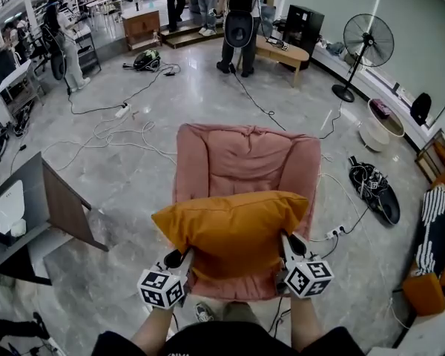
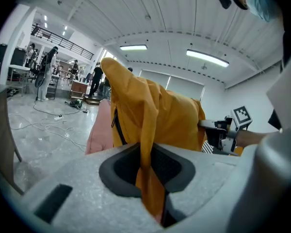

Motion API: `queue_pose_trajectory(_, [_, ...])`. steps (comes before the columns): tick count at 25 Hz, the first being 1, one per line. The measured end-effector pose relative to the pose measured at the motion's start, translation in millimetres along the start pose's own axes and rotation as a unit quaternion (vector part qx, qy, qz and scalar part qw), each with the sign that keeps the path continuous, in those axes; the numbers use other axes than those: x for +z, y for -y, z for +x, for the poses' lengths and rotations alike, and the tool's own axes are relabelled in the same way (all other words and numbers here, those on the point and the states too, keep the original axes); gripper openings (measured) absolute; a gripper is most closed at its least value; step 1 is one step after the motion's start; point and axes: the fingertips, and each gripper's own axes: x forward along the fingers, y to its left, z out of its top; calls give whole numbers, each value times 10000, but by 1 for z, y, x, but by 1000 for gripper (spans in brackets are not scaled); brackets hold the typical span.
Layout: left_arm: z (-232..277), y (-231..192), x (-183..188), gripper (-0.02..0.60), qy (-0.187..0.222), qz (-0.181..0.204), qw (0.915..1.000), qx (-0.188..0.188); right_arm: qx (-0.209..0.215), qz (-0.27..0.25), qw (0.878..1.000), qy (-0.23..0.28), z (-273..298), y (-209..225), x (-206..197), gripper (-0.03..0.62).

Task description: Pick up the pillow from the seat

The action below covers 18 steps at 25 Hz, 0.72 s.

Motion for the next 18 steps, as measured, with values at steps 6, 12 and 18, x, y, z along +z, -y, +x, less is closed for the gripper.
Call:
queue_pose_trajectory(6, [-14,14,52,60,538,273,9979,-229,48,-14,9986,529,-20,-16,44,18])
queue_pose_trajectory(12, [-29,28,99,58,988,594,9927,-355,139,-27,9955,932,-37,-28,78,20])
queue_pose_trajectory(18, [-47,32,136,57,1356,853,9866,-312,278,3,9929,1160,-48,-45,98,21])
